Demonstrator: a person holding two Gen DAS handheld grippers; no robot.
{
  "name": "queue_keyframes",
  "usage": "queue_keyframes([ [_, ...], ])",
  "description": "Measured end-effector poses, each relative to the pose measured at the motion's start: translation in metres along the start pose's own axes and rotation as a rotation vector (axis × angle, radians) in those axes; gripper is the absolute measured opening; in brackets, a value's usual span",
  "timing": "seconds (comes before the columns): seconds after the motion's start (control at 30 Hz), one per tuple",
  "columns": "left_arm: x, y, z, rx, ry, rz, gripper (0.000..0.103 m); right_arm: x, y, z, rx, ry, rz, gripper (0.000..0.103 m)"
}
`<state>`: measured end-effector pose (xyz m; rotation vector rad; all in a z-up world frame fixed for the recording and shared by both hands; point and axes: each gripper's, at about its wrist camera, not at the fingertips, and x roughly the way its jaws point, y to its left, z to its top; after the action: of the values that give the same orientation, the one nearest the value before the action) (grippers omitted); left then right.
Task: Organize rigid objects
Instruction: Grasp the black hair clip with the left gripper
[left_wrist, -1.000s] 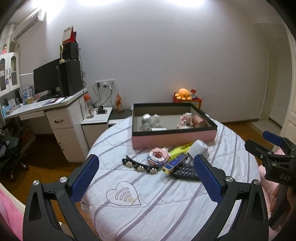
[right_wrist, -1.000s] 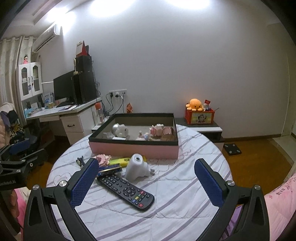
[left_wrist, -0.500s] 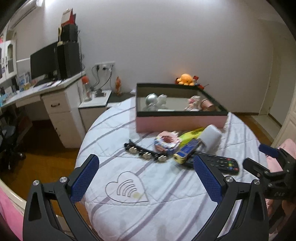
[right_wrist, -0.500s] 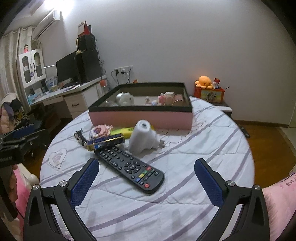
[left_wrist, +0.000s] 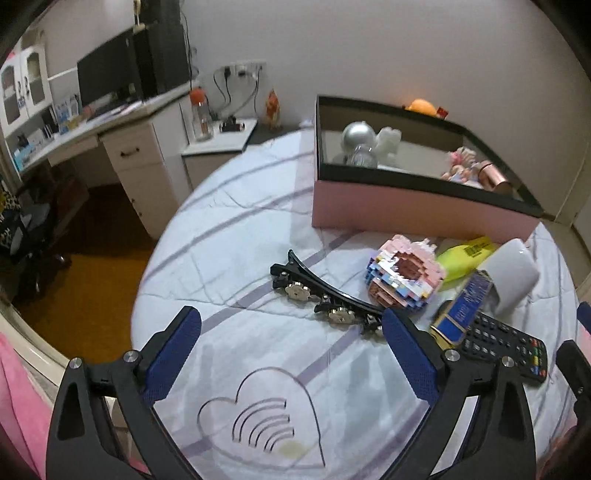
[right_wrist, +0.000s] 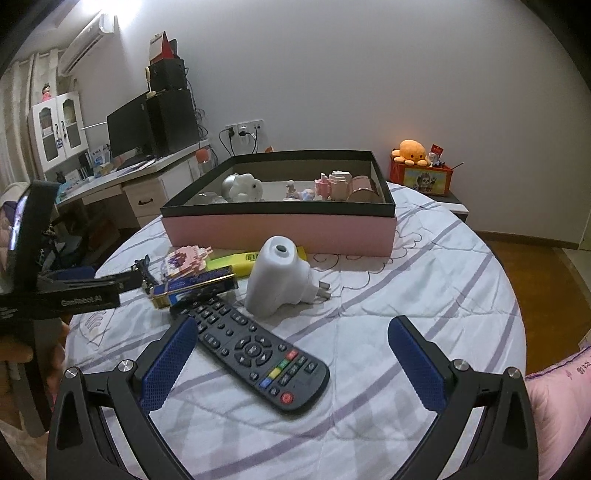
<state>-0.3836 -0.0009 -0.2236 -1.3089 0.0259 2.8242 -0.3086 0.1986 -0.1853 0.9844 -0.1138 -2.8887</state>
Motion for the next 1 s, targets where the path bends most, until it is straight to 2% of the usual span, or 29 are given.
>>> queue_keyframes([
  [0.13, 0.015, -0.005, 0.006, 0.006, 0.045, -0.007, 0.099, 0.009, 0.000, 0.006, 0.002, 0.006, 0.010, 0.103],
  [0.5, 0.026, -0.005, 0.010, 0.001, 0.074, -0.023, 0.101, 0.019, 0.001, 0.008, -0.001, 0.025, 0.044, 0.103],
  [0.87, 0.009, 0.027, -0.002, -0.005, 0.064, 0.055, 0.101, 0.024, 0.000, 0.009, 0.013, 0.048, 0.024, 0.103],
  [0.93, 0.010, 0.028, -0.002, -0.006, 0.062, 0.041, 0.097, 0.027, 0.001, 0.011, 0.019, 0.059, 0.021, 0.103],
  [1.0, 0.013, 0.028, -0.002, 0.004, 0.074, 0.018, 0.083, 0.029, 0.002, 0.014, 0.014, 0.066, 0.014, 0.103],
])
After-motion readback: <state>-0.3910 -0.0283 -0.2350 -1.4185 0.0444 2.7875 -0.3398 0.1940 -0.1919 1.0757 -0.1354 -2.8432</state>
